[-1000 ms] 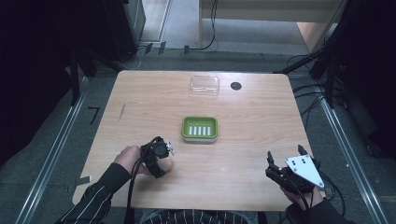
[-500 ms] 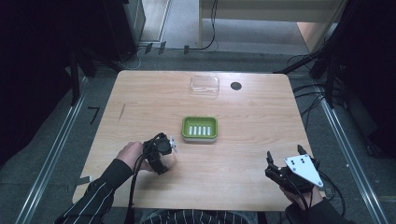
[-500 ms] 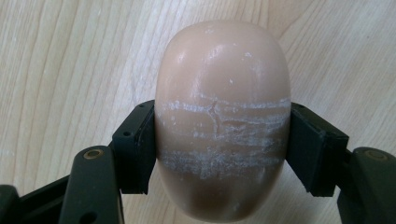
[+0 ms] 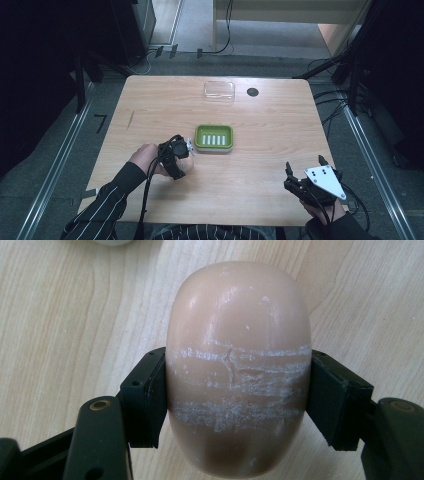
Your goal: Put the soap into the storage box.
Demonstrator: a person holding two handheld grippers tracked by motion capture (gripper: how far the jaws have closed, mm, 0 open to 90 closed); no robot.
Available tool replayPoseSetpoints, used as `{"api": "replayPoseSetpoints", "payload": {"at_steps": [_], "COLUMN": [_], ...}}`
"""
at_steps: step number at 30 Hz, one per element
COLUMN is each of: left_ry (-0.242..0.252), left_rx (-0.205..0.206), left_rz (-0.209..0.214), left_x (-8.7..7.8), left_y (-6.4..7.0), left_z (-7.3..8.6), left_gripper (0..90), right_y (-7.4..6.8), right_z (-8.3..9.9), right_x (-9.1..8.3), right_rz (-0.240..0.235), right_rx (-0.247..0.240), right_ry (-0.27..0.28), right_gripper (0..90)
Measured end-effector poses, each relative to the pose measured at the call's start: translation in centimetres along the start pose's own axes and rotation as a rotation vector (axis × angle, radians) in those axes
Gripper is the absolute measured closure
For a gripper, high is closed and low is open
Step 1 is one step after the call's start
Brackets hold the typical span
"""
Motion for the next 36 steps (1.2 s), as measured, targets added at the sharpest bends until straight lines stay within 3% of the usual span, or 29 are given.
{"api": "replayPoseSetpoints", "payload": {"at_steps": [21,36], "left_ry": [0.054,0.06], "left_rx": [0.042,0.077], "left_rz": [-0.006,-0.03], "left_x": [-1.5,-2.3], "left_y": [-0.9,-1.6], "left_z": [-2.4,-3.7], "left_gripper": [33.6,33.5], "right_y": [0.1,0.2], "right_z": [0.0,0.0], "right_x": [0.0,0.0], "right_rz": [0.004,0.005], "right_rx": [0.011,0.01], "right_ry": [-0.001,0.005], "right_gripper": [13.6,13.6]}}
Point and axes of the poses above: each handheld gripper's, and its own axes: x roughly forward along the jaws, z roughly out of its underside, y roughly to its right, the point moved 7 cm from there along x, roughly forward along the jaws
